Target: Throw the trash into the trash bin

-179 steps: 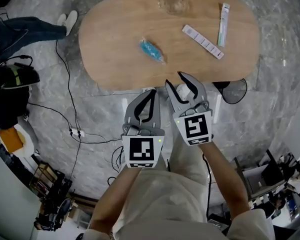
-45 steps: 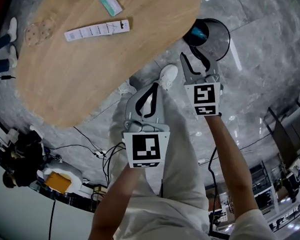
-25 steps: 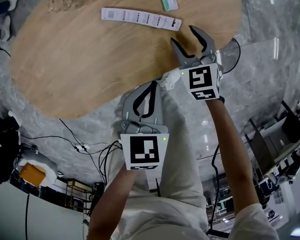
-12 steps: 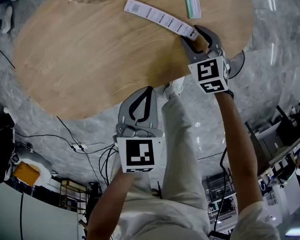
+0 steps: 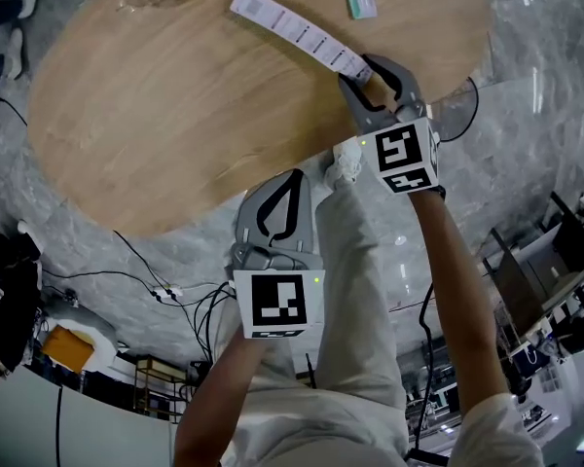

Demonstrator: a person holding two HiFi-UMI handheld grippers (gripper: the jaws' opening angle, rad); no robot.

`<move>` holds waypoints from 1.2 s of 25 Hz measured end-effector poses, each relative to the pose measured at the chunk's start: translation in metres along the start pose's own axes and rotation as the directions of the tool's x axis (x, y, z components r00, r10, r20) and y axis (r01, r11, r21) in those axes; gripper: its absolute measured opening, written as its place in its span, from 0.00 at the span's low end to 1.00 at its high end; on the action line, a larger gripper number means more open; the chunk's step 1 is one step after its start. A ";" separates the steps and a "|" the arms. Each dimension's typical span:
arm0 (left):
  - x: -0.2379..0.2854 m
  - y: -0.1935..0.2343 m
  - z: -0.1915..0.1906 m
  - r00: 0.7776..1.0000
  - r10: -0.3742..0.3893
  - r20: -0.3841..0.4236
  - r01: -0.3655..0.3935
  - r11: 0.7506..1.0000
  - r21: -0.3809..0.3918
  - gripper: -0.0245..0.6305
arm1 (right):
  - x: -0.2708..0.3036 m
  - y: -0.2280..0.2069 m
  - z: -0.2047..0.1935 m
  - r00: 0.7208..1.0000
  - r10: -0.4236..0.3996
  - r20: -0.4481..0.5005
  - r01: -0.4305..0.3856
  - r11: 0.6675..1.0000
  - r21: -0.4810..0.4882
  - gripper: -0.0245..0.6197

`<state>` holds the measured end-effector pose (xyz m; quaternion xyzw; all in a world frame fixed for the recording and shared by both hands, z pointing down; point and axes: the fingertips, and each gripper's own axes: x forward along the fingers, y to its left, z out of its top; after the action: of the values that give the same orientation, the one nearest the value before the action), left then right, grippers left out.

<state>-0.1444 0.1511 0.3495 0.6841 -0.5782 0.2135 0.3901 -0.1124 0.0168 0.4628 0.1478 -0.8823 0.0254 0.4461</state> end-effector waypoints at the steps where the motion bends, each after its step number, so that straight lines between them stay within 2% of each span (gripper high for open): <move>1: 0.000 -0.006 -0.003 1.000 -0.007 -0.008 0.007 1.000 0.002 0.04 | -0.006 -0.001 -0.002 1.000 -0.008 0.010 0.008 1.000 0.015 0.35; 7: 0.013 -0.033 -0.010 0.999 -0.039 -0.031 0.041 0.998 0.052 0.04 | -0.036 -0.016 -0.021 0.997 -0.064 0.051 0.058 0.991 0.122 0.35; 11: 0.028 -0.044 -0.001 0.999 -0.034 -0.017 0.035 0.996 0.080 0.04 | -0.056 -0.029 -0.038 0.992 -0.109 0.070 0.095 0.981 0.168 0.35; 16: 0.044 -0.085 0.007 0.999 -0.051 -0.017 0.052 0.992 0.112 0.04 | -0.092 -0.056 -0.074 0.982 -0.171 0.076 0.147 0.957 0.251 0.35; 19: 0.055 -0.121 0.011 0.996 -0.082 -0.020 0.084 0.986 0.145 0.04 | -0.122 -0.082 -0.105 0.970 -0.235 0.062 0.203 0.926 0.318 0.35; 25: 0.076 -0.173 0.006 0.990 -0.127 -0.059 0.136 0.974 0.182 0.04 | -0.171 -0.123 -0.178 0.936 -0.352 -0.003 0.317 0.839 0.442 0.35; 30: 0.093 -0.206 0.006 0.985 -0.153 -0.077 0.166 0.963 0.212 0.04 | -0.197 -0.145 -0.232 0.900 -0.430 -0.067 0.397 0.747 0.534 0.35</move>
<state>0.0746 0.0941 0.3561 0.7602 -0.4825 0.2641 0.3458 0.2200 -0.0337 0.4328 0.4584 -0.7979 0.1662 0.3544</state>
